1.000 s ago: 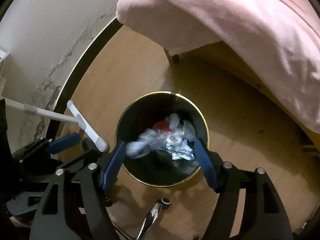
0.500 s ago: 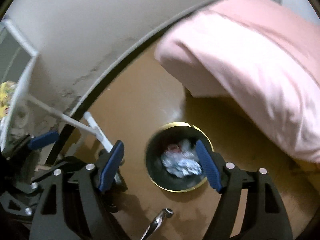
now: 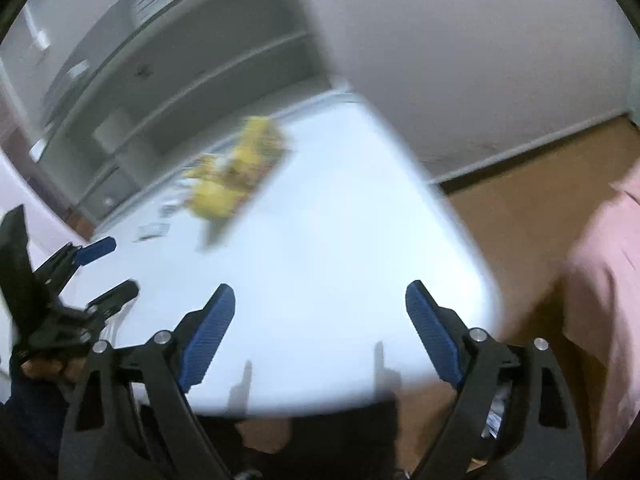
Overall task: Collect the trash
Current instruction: 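Grasp the printed paper tube with the left tool while the right tool grasps the yellow snack box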
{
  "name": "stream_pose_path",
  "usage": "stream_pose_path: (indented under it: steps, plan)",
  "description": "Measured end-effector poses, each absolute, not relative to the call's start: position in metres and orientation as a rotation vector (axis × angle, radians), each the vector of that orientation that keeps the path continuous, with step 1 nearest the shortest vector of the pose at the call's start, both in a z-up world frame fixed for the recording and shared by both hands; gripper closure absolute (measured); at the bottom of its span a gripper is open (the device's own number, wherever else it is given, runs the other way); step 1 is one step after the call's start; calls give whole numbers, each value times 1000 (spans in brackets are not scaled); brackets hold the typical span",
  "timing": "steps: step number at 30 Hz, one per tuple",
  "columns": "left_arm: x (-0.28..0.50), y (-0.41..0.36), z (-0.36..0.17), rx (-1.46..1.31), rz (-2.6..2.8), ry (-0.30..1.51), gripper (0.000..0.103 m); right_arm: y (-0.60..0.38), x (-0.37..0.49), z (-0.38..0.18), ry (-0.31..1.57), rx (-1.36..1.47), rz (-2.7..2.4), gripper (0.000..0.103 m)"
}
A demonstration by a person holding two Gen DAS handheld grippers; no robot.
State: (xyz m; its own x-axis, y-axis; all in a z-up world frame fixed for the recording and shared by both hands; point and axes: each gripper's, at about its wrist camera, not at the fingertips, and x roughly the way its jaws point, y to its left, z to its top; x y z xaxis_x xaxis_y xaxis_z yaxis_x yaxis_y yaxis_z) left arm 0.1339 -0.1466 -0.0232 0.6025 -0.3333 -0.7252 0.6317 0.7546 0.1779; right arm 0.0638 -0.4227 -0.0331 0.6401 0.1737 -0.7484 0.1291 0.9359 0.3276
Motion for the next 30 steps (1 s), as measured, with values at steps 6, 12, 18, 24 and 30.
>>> stream_pose_path:
  steps: [6,12,18,24,30]
  plan:
    - [217,-71,-36,593,-552,795,14,-363,158,-19,945,309,107,17]
    - [269,-70,-71,661,-650,859,15,-339,208,-24,1013,331,130,13]
    - [293,-75,-79,599,-693,853,15,-335,245,-41,1084,353,88,13]
    - [289,-70,-79,462,-720,917,45,-331,263,-55,1115,318,71,13]
    - [250,-75,-74,487,-709,885,84,-326,268,-71,1152,303,96,59]
